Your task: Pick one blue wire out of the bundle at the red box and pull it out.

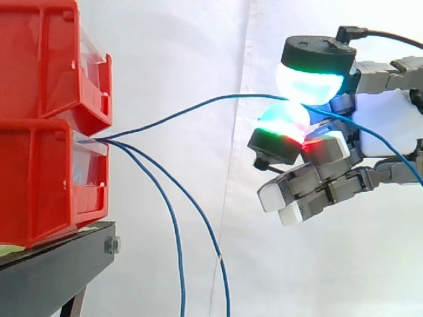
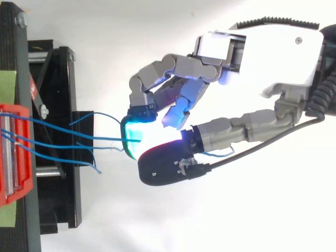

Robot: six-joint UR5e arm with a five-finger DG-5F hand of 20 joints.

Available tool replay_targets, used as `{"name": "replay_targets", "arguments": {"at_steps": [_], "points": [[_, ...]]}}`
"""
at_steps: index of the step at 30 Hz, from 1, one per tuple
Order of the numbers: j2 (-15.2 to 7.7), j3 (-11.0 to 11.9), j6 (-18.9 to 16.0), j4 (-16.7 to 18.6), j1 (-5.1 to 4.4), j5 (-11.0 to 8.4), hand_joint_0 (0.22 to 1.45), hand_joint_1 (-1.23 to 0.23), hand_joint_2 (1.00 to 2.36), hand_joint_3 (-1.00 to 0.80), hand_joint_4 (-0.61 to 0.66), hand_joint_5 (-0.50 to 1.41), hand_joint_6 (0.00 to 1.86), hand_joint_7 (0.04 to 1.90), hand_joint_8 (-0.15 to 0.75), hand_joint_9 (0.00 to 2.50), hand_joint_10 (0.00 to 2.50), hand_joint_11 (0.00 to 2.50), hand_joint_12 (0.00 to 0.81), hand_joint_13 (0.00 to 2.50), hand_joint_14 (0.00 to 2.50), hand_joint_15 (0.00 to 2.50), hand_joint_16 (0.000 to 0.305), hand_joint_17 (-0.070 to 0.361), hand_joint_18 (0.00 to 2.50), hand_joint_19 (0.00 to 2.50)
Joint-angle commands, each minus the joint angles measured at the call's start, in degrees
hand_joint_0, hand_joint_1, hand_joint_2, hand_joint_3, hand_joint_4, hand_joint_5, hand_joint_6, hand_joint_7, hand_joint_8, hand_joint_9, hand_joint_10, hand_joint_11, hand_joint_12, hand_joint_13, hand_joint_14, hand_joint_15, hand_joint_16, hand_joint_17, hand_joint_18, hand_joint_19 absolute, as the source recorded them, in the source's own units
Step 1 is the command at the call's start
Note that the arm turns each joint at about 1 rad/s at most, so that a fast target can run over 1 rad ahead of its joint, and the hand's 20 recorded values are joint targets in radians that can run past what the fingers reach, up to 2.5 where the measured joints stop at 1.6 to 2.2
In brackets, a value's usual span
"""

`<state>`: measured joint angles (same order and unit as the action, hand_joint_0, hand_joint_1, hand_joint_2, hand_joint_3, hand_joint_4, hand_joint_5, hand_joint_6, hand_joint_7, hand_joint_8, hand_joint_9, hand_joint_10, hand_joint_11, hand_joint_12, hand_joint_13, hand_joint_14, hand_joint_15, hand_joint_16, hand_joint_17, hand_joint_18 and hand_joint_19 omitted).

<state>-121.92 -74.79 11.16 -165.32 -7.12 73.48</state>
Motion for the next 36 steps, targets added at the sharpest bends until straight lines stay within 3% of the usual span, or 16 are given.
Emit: {"name": "replay_targets", "arguments": {"at_steps": [1, 36], "points": [[-0.1, 0.0, 0.0, 0.0, -0.09, 0.00, 0.61, -0.76, 1.02, -0.09, 0.03, -0.07, 0.82, 1.14, 0.258, 1.10, 0.02, 0.89, 0.360, 0.66, 0.01, 0.40, 0.051, 0.115, 0.44, 0.36], [0.0, 0.0, 0.0, 0.0, -0.09, 0.00, 0.61, -0.75, 1.02, -0.09, 0.04, -0.07, 0.82, 1.13, 0.248, 1.07, 0.02, 0.92, 0.360, 0.65, 0.01, 0.39, 0.051, 0.115, 0.44, 0.36]]}}
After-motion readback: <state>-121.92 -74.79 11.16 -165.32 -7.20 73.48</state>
